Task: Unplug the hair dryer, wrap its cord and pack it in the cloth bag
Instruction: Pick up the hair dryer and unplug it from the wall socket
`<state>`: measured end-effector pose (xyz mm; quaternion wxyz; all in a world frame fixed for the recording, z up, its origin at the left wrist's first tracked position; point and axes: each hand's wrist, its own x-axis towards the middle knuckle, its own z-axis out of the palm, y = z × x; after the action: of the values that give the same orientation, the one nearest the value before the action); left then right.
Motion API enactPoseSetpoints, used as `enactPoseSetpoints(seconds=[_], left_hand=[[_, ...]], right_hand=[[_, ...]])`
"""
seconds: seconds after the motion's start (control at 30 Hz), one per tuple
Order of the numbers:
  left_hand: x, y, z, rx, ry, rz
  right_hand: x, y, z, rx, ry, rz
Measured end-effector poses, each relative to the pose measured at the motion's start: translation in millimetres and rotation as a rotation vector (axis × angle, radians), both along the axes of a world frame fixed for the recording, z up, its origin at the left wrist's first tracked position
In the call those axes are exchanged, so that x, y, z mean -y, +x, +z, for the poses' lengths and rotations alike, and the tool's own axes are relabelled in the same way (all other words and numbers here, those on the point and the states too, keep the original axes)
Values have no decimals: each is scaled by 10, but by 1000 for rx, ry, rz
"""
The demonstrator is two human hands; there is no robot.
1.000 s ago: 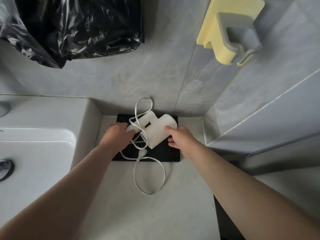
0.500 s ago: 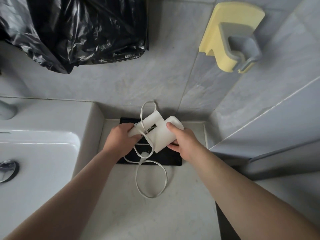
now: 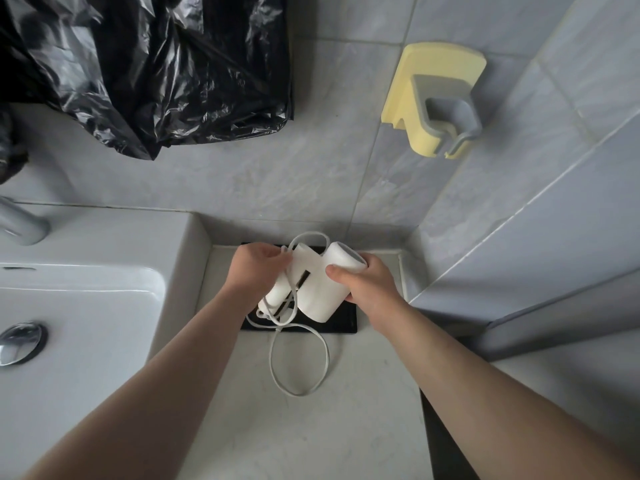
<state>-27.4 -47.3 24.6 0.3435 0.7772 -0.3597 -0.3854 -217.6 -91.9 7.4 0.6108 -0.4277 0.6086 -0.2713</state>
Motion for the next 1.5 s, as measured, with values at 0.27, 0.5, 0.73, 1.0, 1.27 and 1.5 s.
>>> enactPoseSetpoints(seconds=[0.27, 0.5, 0.73, 1.0, 1.27, 1.5], left_hand=[[-252, 26, 182, 38, -174, -14], [-609, 41, 162, 239, -91, -344], [-774, -150, 63, 450, 123, -502], [-775, -155, 415, 538, -204, -226], [-631, -147, 958, 272, -284, -280], [-738, -349, 1043, 363, -466, -160]], right_hand=[[58, -69, 124, 43, 24, -162], [53, -120, 314, 30, -42, -227], [-38, -163, 518, 81, -111, -192], [-185, -189, 859, 2, -275, -56], [-468, -261, 1184, 41, -472, 56], [-604, -290, 1337, 200, -488, -10]])
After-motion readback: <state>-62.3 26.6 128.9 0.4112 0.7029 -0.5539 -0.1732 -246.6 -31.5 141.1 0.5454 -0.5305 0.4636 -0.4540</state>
